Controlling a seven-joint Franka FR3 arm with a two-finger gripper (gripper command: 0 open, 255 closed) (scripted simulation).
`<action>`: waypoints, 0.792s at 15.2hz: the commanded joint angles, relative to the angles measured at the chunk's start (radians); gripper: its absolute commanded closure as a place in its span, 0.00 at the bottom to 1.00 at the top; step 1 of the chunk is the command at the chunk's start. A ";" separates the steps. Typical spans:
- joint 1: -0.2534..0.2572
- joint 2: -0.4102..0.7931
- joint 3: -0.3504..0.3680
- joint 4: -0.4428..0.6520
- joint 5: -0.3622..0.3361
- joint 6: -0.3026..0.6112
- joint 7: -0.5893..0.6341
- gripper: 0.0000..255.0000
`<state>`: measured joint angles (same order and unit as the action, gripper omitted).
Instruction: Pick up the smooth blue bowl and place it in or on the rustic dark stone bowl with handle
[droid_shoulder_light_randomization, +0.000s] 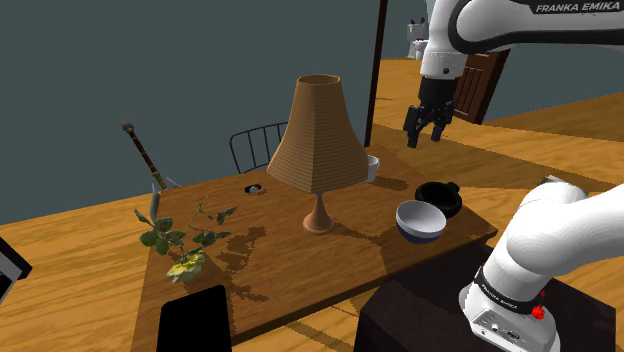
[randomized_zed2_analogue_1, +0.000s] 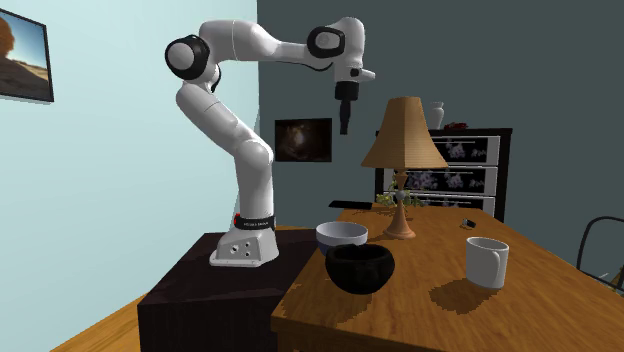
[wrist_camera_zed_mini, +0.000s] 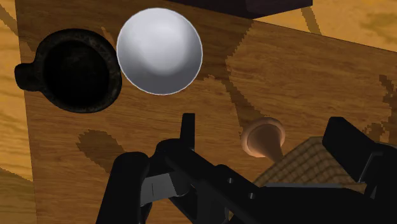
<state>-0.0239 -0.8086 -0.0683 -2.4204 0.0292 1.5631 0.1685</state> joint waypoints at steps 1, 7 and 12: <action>0.000 0.000 0.000 0.000 0.000 0.000 0.000 0.00; -0.013 -0.010 0.033 -0.207 -0.020 0.195 0.039 0.00; -0.025 0.030 0.059 -0.353 -0.037 0.377 0.077 0.00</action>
<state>-0.0443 -0.7913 -0.0114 -2.7429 -0.0016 1.8951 0.2410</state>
